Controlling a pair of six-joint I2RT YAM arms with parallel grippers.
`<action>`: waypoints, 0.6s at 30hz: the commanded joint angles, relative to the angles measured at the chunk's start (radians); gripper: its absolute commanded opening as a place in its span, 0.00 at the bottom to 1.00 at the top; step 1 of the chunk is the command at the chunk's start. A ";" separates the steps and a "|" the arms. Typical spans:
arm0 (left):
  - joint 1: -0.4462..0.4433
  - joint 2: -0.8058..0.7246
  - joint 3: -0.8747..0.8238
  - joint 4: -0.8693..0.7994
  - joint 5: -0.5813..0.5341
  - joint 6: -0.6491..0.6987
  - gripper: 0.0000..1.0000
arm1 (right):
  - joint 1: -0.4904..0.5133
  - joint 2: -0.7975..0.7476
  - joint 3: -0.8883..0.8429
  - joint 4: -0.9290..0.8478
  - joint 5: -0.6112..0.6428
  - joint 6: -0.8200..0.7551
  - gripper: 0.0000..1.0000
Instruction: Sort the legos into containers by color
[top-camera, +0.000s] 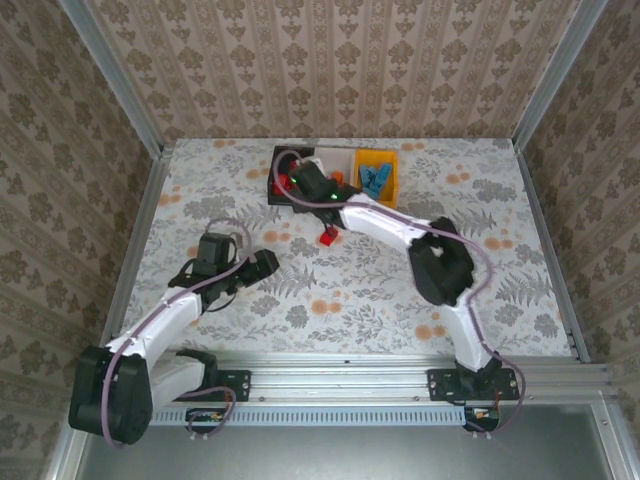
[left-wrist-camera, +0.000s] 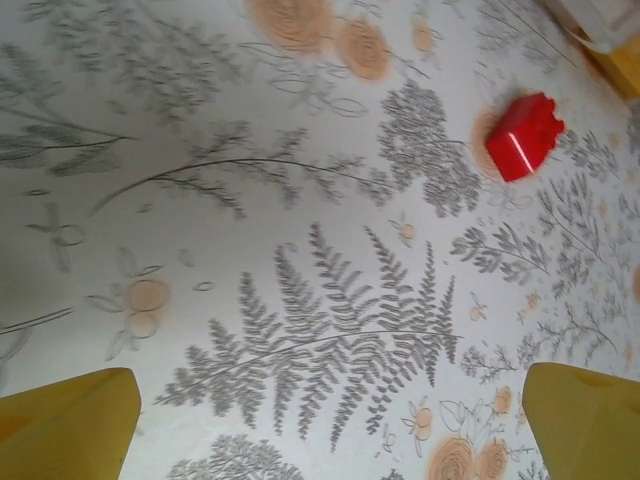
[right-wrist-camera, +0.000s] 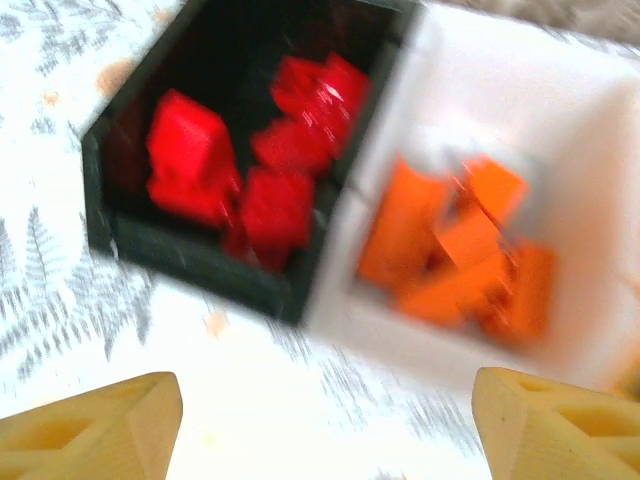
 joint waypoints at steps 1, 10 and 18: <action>-0.104 0.058 0.077 0.013 -0.057 0.084 1.00 | -0.018 -0.231 -0.287 0.089 0.105 0.150 0.79; -0.291 0.636 0.577 -0.068 -0.216 0.353 0.85 | -0.225 -0.715 -0.834 0.076 -0.034 0.292 0.80; -0.331 0.922 0.873 -0.176 -0.226 0.523 0.79 | -0.358 -0.901 -0.951 0.039 -0.122 0.234 0.81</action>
